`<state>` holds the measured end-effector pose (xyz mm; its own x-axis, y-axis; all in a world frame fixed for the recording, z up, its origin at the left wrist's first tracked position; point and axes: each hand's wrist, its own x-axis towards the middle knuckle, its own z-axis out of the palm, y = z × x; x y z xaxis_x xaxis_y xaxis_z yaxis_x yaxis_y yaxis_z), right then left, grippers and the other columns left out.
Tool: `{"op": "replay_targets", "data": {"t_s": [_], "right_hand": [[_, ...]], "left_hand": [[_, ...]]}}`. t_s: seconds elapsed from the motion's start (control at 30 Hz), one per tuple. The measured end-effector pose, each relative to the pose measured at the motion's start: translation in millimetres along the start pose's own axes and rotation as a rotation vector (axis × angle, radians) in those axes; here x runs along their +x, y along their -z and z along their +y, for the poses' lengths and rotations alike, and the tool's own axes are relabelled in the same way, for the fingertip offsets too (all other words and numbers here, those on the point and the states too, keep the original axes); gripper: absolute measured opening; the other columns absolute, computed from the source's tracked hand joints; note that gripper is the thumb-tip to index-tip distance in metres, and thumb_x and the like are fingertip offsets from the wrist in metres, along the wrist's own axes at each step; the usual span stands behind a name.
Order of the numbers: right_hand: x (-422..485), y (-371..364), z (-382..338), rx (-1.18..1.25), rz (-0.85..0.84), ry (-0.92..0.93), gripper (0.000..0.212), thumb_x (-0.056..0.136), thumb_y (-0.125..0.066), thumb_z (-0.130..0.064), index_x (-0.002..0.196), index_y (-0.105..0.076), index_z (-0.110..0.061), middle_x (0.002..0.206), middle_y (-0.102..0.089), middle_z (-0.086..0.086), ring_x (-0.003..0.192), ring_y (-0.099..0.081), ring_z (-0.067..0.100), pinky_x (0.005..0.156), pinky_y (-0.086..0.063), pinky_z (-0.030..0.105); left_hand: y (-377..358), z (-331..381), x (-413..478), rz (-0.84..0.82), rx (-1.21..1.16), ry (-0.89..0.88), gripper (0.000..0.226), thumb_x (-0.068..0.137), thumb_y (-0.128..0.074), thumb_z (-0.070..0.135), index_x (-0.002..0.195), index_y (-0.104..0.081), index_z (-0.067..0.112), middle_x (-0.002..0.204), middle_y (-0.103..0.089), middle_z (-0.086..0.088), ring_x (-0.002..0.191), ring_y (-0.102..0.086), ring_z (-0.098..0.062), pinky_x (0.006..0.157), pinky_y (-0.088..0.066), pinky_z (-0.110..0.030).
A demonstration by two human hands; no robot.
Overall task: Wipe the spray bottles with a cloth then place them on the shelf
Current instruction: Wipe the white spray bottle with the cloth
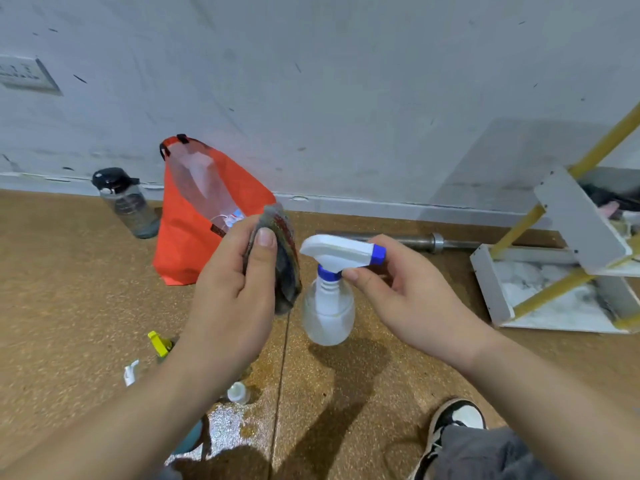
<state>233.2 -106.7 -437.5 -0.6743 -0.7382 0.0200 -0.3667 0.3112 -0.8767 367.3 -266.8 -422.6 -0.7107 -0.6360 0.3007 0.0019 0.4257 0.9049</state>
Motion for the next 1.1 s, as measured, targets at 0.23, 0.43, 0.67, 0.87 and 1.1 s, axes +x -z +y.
{"op": "replay_targets", "data": {"t_s": [0.23,0.43,0.67,0.87,1.1], "right_hand": [[6,-15,0,-0.062,-0.059,0.101,0.019,0.096,-0.062,-0.015,0.113,-0.064,-0.022,0.101,-0.073,-0.009,0.093,-0.068,0.011,0.083,-0.056,0.04],[1,-20,-6,-0.188,-0.103,0.203,0.022,0.096,-0.052,-0.026,0.113,-0.062,-0.015,0.093,-0.07,0.001,0.082,-0.066,0.023,0.072,-0.054,0.05],[-8,-27,-5,0.028,-0.051,0.198,0.028,0.094,-0.054,-0.033,0.108,-0.063,-0.01,0.091,-0.07,0.011,0.083,-0.066,0.037,0.075,-0.052,0.059],[-10,-24,4,0.083,-0.044,0.082,0.035,0.095,-0.061,-0.039,0.106,-0.064,-0.006,0.099,-0.07,0.018,0.095,-0.065,0.042,0.081,-0.053,0.062],[-6,-19,0,-0.069,-0.108,0.158,0.007,0.099,-0.057,-0.021,0.099,-0.061,-0.016,0.08,-0.066,0.0,0.072,-0.061,0.022,0.067,-0.052,0.044]], "left_hand": [[3,-6,-5,-0.419,0.316,-0.448,0.049,0.111,-0.032,0.042,0.146,-0.058,0.018,0.153,-0.053,0.007,0.149,-0.04,-0.011,0.123,-0.029,-0.032],[1,-19,7,-0.392,0.349,-0.405,0.042,0.104,-0.048,0.05,0.133,-0.061,0.023,0.116,-0.066,0.012,0.106,-0.064,-0.01,0.091,-0.05,-0.03],[-12,-33,12,-0.263,0.229,-0.503,0.04,0.111,-0.037,0.043,0.11,-0.071,0.021,0.089,-0.063,0.017,0.081,-0.06,-0.001,0.074,-0.045,-0.017],[-20,-43,12,-0.204,-0.232,0.368,0.048,0.109,-0.045,0.047,0.087,-0.068,0.01,0.083,-0.076,0.004,0.079,-0.069,-0.012,0.082,-0.056,-0.034],[-21,-23,-3,-0.22,0.007,-0.036,0.039,0.111,-0.043,0.037,0.084,-0.068,0.024,0.071,-0.063,0.011,0.068,-0.055,-0.001,0.064,-0.043,-0.017]]}}
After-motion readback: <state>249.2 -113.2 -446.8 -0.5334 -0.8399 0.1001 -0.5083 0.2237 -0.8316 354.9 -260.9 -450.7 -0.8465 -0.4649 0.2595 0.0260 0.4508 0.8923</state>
